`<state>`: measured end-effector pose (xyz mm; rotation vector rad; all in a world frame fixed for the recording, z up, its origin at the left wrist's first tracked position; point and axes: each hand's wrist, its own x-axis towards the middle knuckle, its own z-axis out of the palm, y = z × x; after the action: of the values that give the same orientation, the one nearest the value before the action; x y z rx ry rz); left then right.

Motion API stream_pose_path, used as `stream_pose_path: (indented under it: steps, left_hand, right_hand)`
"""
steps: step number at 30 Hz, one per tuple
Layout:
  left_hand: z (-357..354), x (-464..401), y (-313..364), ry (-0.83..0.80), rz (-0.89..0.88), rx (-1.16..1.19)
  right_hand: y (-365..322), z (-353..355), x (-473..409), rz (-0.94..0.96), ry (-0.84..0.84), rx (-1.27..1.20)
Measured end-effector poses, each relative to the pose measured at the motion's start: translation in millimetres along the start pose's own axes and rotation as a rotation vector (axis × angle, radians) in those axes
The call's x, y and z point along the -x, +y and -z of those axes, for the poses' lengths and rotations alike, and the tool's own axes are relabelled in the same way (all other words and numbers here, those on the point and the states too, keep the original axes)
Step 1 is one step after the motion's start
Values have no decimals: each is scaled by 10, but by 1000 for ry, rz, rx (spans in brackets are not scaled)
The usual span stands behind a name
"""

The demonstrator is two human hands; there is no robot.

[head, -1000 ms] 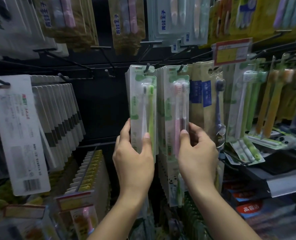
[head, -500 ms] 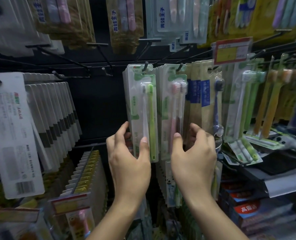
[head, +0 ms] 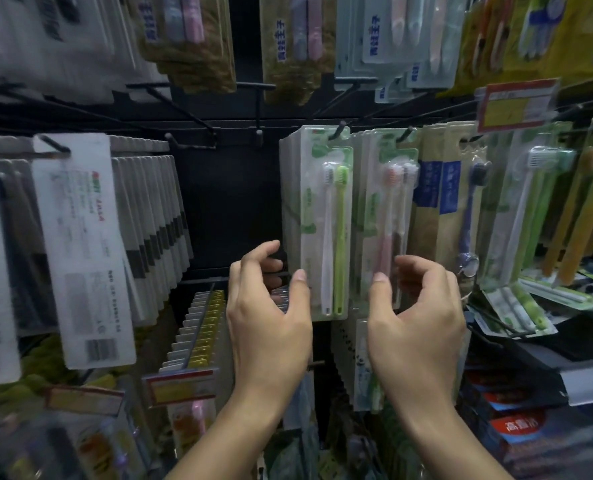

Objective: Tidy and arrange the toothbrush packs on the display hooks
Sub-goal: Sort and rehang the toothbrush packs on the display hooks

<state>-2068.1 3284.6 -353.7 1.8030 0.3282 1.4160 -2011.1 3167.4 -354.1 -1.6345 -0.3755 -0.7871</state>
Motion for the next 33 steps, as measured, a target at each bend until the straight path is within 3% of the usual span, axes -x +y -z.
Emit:
stream_pose_path:
  steps: [11, 22, 33]
  left_hand:
    - [529, -83, -42, 68, -66, -33]
    - [1217, -185, -177, 171, -101, -21]
    - [1812, -367, -536, 489, -124, -251]
  right_hand:
    - [-289, -289, 345, 191, -107, -29]
    - [-641, -736, 793, 206, -327, -144]
    - [-972, -1081, 1171, 164, -619, -132]
